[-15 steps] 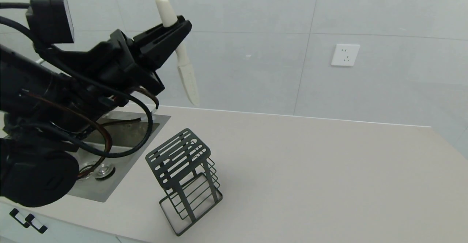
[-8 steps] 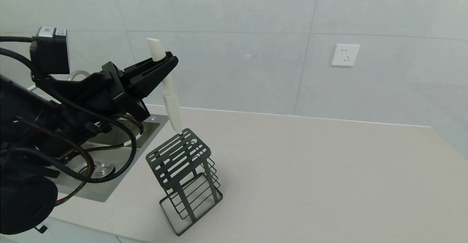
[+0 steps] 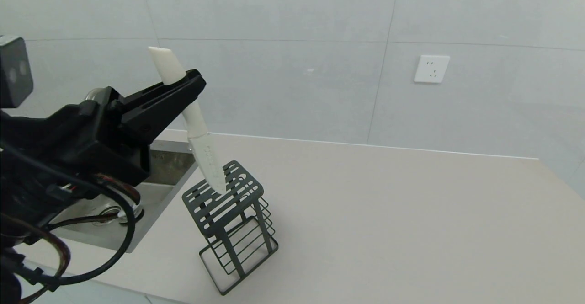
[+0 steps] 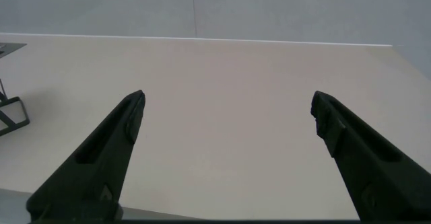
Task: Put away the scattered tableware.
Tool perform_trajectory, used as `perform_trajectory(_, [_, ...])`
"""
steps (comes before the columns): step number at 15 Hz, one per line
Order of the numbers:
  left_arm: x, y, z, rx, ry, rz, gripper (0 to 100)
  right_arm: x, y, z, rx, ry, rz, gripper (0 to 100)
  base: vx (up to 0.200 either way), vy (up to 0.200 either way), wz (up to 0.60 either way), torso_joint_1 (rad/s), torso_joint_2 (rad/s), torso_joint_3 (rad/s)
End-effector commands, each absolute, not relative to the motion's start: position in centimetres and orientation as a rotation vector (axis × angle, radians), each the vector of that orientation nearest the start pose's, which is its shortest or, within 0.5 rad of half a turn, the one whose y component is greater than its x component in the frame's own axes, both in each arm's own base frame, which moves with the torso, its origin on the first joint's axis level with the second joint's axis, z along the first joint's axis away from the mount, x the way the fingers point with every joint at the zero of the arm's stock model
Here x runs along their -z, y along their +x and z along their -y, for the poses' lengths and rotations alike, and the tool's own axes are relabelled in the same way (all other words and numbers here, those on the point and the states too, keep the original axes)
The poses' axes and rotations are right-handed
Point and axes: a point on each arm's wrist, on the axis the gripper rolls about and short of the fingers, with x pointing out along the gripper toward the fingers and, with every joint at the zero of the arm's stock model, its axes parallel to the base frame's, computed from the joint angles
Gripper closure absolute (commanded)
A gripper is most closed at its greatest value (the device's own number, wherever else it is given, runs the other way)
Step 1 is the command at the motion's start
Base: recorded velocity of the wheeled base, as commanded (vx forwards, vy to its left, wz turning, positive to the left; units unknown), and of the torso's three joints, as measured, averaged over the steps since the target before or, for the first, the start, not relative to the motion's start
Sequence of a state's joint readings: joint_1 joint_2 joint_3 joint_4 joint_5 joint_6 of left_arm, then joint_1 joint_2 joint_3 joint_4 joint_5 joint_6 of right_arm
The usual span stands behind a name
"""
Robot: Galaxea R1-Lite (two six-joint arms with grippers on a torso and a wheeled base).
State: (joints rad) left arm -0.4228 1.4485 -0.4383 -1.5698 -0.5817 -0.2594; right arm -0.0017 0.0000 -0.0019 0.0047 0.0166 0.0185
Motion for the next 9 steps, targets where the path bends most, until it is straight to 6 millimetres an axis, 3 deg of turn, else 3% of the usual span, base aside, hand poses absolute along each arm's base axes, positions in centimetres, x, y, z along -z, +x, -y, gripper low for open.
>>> perform_trajectory(1, [-24.4,17.0,8.7,1.034,-0.192,0.462,100,-7.6,-2.3,0.0,-0.015,0.018,-0.003,0,-0.2,0.0,0.0,0.002,0.0,0.002])
perform_trajectory(2, [-24.3,17.2,8.5,1.021,-0.189,0.457,100,-7.5,-2.3,0.0,-0.015,0.018,-0.005,0,-0.2,0.0,0.0,0.002,0.01,-0.002])
perform_trajectory(8, [-22.9,19.5,8.6,0.98,-0.163,0.398,100,-7.5,-2.3,0.0,-0.015,0.018,-0.005,0,0.0,0.0,0.0,0.0,0.0,0.0])
perform_trajectory(9, [-22.2,20.1,8.8,0.975,-0.172,0.363,100,-7.6,-2.3,0.0,-0.015,0.018,-0.003,0,-0.2,0.0,0.0,0.012,0.01,0.002])
